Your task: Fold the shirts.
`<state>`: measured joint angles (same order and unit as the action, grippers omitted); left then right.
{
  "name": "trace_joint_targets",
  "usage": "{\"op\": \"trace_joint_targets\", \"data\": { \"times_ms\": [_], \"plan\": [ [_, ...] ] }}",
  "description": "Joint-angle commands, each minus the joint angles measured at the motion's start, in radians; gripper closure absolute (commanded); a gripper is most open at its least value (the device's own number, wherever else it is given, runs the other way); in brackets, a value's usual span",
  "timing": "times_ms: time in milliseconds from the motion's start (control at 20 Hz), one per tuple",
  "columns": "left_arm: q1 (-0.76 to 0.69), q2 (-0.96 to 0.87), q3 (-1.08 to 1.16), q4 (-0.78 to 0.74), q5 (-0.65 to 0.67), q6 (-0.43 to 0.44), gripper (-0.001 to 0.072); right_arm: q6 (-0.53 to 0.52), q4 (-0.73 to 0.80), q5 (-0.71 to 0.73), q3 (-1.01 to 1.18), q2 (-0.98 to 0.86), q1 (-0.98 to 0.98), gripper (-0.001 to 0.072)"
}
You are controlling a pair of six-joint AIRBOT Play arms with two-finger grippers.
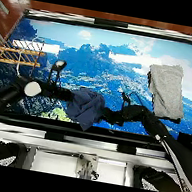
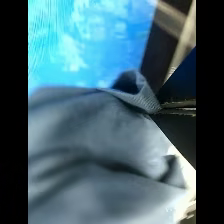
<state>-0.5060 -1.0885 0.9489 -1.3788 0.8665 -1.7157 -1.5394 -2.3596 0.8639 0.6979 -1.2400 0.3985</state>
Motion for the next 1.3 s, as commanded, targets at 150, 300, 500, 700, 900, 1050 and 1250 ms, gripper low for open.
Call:
{"op": "trace_joint_targets", "data": {
  "times_ms": [150,300,500,700,900,1050,1250],
  "plan": [
    [0.001,0.159,0.462,-0.3,0.155,0.002,0.0675,-0.037,0.268,0.134,0.346,0.365,-0.147,0.0645],
    [0.001,0.224,0.717,-0.293,0.125,0.002,0.0676,-0.039,0.269,-0.115,0.546,0.553,-0.211,0.0645],
    [0.001,0.303,0.861,-0.294,0.129,0.002,0.0675,-0.039,0.302,-0.217,0.667,0.673,-0.215,0.0644],
    [0.001,0.323,0.858,-0.344,0.318,0.002,0.0675,-0.031,0.345,-0.099,0.674,0.708,-0.215,0.0644],
    [0.001,0.294,0.849,-0.405,0.332,0.003,0.0675,0.064,0.597,0.308,0.67,0.673,-0.215,0.0644],
    [0.003,0.24,0.822,-0.421,0.212,0.002,0.0675,0.142,0.732,0.642,0.591,0.609,-0.215,0.0644],
    [0.023,0.05,0.815,-0.402,0.136,0.002,0.0675,0.18,0.648,0.616,0.321,0.586,-0.215,0.0644]
  ]
}}
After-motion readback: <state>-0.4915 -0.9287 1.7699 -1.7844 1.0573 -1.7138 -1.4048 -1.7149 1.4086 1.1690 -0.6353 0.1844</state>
